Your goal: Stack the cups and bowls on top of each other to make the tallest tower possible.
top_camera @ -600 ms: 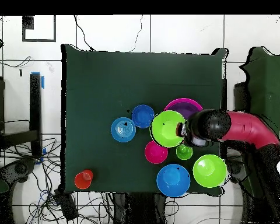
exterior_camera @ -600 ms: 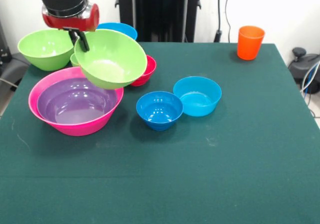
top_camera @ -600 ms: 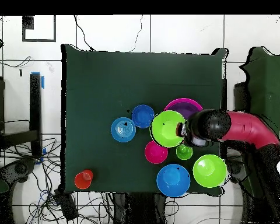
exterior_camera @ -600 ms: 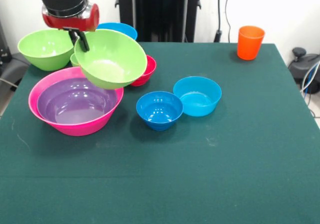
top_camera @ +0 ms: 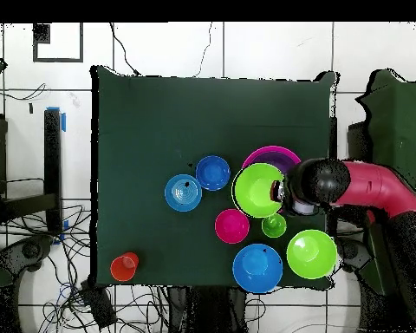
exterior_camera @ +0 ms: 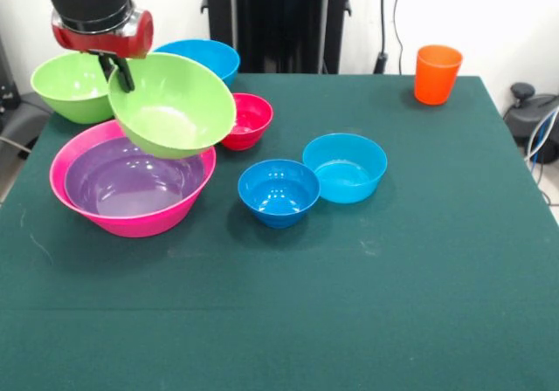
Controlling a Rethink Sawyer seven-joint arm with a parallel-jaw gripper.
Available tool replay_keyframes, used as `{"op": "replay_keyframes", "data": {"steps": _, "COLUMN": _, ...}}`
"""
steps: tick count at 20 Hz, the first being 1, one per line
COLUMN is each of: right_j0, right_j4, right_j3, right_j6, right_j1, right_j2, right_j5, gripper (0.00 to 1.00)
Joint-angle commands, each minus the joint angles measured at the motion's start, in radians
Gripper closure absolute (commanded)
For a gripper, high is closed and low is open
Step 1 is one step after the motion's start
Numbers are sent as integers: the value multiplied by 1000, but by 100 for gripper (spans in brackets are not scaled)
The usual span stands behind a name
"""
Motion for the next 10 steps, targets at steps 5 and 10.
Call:
{"op": "replay_keyframes", "data": {"steps": 5, "right_j0": 16, "right_j4": -158, "right_j3": -133, "right_j6": -339, "right_j1": 83, "right_j2": -17, "right_j5": 115, "gripper": 100}}
{"op": "replay_keyframes", "data": {"steps": 10, "right_j0": 15, "right_j4": -172, "right_j3": -144, "right_j6": -328, "right_j1": 107, "right_j2": -11, "right_j5": 96, "gripper": 100}}
